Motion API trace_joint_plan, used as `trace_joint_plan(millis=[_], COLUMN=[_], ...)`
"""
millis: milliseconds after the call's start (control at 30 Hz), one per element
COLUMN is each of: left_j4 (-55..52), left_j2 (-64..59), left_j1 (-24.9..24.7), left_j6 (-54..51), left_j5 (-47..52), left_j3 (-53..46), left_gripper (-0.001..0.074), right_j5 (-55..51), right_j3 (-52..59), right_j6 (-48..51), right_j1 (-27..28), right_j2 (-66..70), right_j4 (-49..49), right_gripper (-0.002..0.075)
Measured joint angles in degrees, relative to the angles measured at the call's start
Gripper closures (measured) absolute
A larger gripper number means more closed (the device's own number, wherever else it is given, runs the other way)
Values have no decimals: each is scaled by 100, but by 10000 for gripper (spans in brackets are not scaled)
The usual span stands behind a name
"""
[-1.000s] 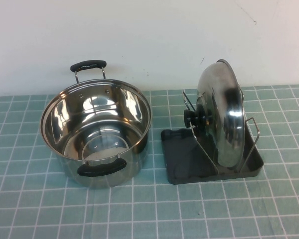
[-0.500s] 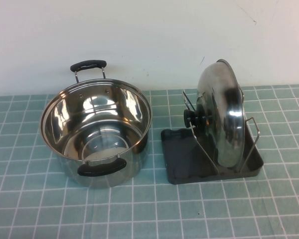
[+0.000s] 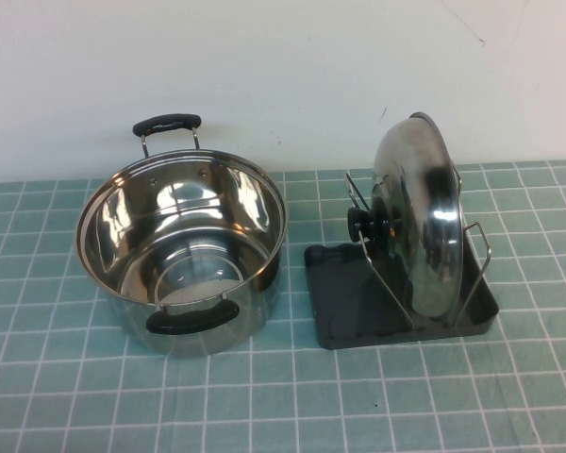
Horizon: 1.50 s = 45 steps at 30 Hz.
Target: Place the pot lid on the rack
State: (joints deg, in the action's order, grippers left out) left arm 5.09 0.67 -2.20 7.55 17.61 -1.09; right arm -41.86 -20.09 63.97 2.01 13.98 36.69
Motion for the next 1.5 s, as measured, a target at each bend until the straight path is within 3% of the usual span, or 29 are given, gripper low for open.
trace_joint_plan(millis=[1100,1200,1367,1500], left_j4=[0,0,0,10], left_j2=[0,0,0,0], left_j1=[0,0,0,0], left_j6=[-384,-384,-384,-384], left_j5=[3,3,3,13], left_j3=[0,0,0,0], left_gripper=[736,736,737,736], right_j5=[260,688,1144,1367], right_j3=[145,302,780,1278], right_j6=[-109,-568,-2810,-3523], right_j1=[0,0,199,400], right_j2=[-238,-611,-1091,-1398], right_j4=[-12,-255,-1964,-2784], right_gripper=[726,726,726,726])
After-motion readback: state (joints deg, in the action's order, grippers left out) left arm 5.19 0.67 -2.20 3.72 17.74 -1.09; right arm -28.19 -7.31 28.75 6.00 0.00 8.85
